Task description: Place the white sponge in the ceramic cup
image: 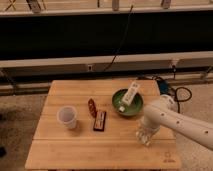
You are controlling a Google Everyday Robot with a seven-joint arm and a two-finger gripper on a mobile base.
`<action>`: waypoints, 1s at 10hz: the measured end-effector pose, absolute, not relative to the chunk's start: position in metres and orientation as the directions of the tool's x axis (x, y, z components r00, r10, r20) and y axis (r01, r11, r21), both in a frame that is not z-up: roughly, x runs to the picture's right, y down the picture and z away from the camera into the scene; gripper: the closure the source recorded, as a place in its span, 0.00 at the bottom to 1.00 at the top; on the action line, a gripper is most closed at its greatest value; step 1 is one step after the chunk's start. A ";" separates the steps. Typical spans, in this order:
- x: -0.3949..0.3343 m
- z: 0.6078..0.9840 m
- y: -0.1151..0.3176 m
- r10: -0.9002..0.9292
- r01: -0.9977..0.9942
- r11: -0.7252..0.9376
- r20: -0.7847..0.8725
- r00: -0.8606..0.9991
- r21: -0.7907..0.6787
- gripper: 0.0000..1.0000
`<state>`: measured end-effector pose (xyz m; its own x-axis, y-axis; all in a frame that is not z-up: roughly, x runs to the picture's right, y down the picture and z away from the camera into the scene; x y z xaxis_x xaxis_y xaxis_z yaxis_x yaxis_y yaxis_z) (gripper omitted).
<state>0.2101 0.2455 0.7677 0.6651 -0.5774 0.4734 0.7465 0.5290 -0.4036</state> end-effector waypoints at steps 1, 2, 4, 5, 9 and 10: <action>0.208 0.765 0.247 -0.579 0.747 0.520 0.471 0.665 -0.415 1.00; 0.205 0.762 0.248 -0.581 0.748 0.510 0.471 0.664 -0.426 1.00; 0.194 0.754 0.247 -0.585 0.754 0.494 0.476 0.657 -0.434 1.00; 0.185 0.751 0.244 -0.592 0.762 0.484 0.479 0.647 -0.431 1.00; 0.149 0.734 0.227 -0.632 0.793 0.449 0.481 0.608 -0.412 1.00; 0.141 0.730 0.223 -0.641 0.801 0.440 0.482 0.597 -0.406 1.00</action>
<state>0.1411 0.2234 0.7301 0.5971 -0.6411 0.4822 0.8007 0.4405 -0.4060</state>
